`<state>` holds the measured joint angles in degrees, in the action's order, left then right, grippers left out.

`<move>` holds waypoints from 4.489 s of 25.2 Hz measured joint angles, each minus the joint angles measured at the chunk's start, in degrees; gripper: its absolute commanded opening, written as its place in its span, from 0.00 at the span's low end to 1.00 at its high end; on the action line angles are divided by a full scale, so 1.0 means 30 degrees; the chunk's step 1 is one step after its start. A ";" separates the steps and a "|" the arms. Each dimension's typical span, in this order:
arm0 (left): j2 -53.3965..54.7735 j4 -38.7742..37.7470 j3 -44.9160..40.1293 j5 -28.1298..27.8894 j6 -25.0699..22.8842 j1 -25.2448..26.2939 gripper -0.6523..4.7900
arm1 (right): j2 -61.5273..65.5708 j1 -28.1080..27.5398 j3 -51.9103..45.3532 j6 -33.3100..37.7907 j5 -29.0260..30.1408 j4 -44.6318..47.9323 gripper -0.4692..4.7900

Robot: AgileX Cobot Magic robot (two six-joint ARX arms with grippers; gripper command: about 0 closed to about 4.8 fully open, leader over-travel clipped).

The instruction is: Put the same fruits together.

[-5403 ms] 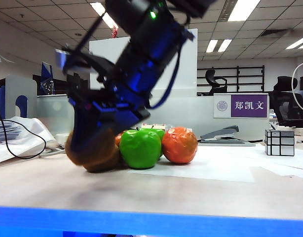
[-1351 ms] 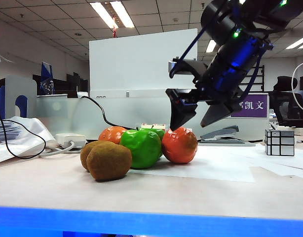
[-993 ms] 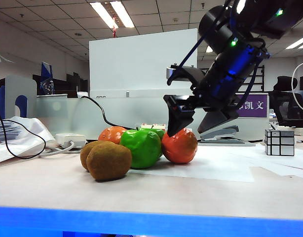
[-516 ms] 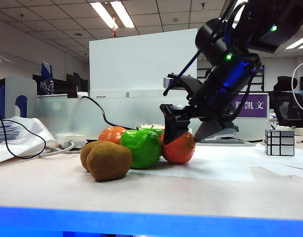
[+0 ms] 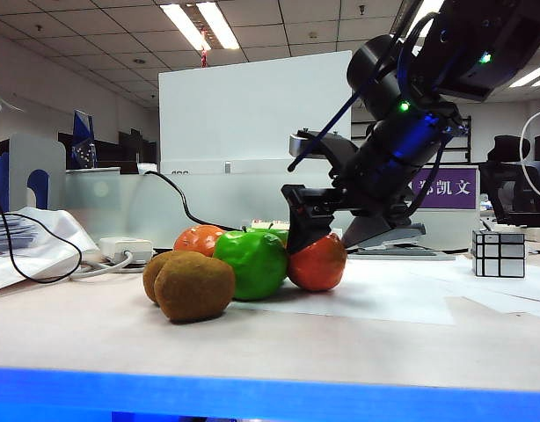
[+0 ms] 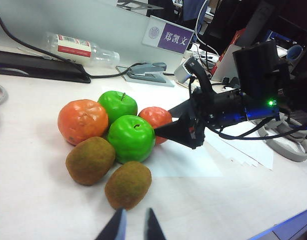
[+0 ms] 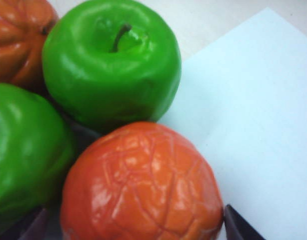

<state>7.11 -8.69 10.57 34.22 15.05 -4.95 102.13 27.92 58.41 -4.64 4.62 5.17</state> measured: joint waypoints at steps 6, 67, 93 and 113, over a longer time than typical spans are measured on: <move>0.0000 -0.0036 0.0000 0.0000 0.0000 0.0000 0.23 | 0.0670 0.0000 0.0029 0.0036 -0.0007 0.0219 1.00; -0.0007 -0.0036 0.0000 -0.0306 -0.0015 0.0000 0.23 | 0.8051 0.1275 1.5023 0.0029 0.3475 -0.3504 0.07; -0.0007 -0.0036 0.0000 -0.0430 -0.0233 0.0000 0.23 | 1.0542 0.1224 1.7872 -0.1056 0.2463 -0.6717 0.07; 0.0000 -0.0036 0.0000 -0.0437 -0.0233 0.0000 0.23 | 1.0775 0.1231 1.7952 -0.1064 0.2652 -0.7111 0.07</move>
<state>7.11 -8.80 10.57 32.91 14.35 -4.95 134.45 31.62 112.27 -7.84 12.58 -16.16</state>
